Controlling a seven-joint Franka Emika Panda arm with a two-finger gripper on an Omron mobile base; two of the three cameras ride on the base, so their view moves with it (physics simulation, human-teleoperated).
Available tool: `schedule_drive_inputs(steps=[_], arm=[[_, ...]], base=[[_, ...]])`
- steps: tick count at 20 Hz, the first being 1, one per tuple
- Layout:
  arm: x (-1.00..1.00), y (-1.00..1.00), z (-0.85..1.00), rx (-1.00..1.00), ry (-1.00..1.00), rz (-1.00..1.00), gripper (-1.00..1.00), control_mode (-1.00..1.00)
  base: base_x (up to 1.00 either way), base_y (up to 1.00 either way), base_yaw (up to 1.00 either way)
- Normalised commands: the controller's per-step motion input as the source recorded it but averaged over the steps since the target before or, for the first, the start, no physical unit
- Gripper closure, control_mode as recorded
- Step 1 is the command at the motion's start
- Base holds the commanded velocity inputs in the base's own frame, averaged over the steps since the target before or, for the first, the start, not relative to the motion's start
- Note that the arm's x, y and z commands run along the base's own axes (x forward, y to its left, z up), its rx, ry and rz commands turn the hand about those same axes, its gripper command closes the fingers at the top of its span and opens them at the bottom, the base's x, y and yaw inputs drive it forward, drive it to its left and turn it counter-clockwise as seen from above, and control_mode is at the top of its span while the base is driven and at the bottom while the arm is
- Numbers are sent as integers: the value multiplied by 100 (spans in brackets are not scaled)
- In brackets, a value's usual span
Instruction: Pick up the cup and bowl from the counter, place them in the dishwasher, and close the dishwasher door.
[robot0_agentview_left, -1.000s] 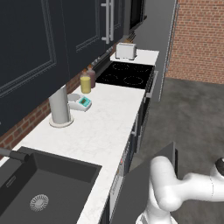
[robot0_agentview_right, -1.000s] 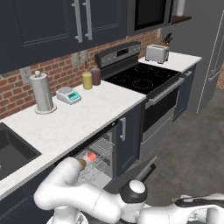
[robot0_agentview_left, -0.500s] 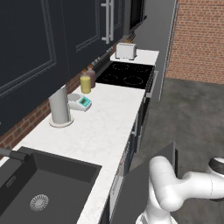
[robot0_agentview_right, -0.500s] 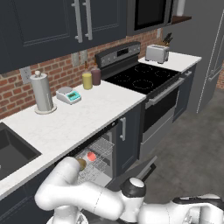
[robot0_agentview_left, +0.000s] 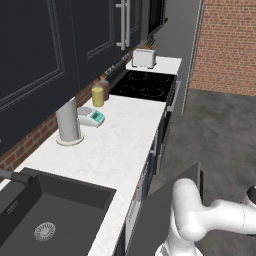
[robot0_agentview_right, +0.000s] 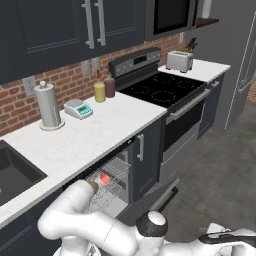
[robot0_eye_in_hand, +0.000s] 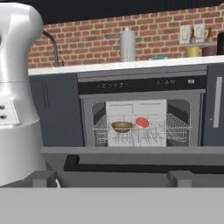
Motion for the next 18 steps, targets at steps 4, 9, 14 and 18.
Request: schedule_drive_inputs(steps=[4,9,14,18], arm=[[-6,3,-88,0,-30,0,-100,-100],[0,7,-100,0,-24,-1,-100,-100],[13,28,-100,0,-8,-1,-100,-100],[27,30,-100,0,2,-5,-100,-100]], base=[[0,0,0],[0,0,0],[0,0,0],[0,0,0]])
